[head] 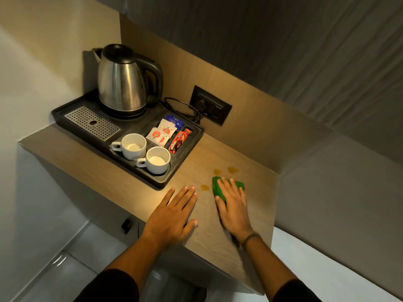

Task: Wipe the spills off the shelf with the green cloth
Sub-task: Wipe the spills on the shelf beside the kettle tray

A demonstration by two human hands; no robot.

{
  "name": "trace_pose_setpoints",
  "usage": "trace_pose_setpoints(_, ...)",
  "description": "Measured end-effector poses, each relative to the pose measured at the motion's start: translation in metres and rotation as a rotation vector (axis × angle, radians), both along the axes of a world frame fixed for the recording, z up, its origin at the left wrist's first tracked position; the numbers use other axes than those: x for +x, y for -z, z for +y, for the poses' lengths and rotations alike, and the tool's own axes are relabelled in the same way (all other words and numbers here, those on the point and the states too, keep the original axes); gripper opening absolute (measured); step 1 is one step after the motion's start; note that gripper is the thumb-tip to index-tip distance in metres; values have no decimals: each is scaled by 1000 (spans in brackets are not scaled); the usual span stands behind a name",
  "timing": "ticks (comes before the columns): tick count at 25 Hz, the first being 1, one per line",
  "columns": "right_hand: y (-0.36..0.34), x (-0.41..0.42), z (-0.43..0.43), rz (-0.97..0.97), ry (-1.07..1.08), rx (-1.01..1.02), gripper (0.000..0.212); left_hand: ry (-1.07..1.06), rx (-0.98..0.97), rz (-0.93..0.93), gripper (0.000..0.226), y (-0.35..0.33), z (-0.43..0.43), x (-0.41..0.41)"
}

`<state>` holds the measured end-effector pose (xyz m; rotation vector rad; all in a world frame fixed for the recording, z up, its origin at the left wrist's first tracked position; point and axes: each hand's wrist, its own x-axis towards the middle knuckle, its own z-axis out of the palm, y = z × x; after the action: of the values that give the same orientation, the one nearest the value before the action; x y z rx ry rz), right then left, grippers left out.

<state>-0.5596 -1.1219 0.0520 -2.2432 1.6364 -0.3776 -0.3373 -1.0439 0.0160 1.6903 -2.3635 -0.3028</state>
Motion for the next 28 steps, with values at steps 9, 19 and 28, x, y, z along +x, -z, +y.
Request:
trace_pose_setpoints(9, -5, 33, -6, -2, -55, 13, 54, -1, 16, -2, 78, -2, 0, -1)
trace_pose_setpoints(19, -3, 24, 0, -35, -127, 29, 54, 9, 62, 10, 79, -9, -2, 1)
trace_pose_setpoints(28, -5, -24, 0, -55, 66, 30, 52, 47, 72, 12, 75, -15, -26, 6)
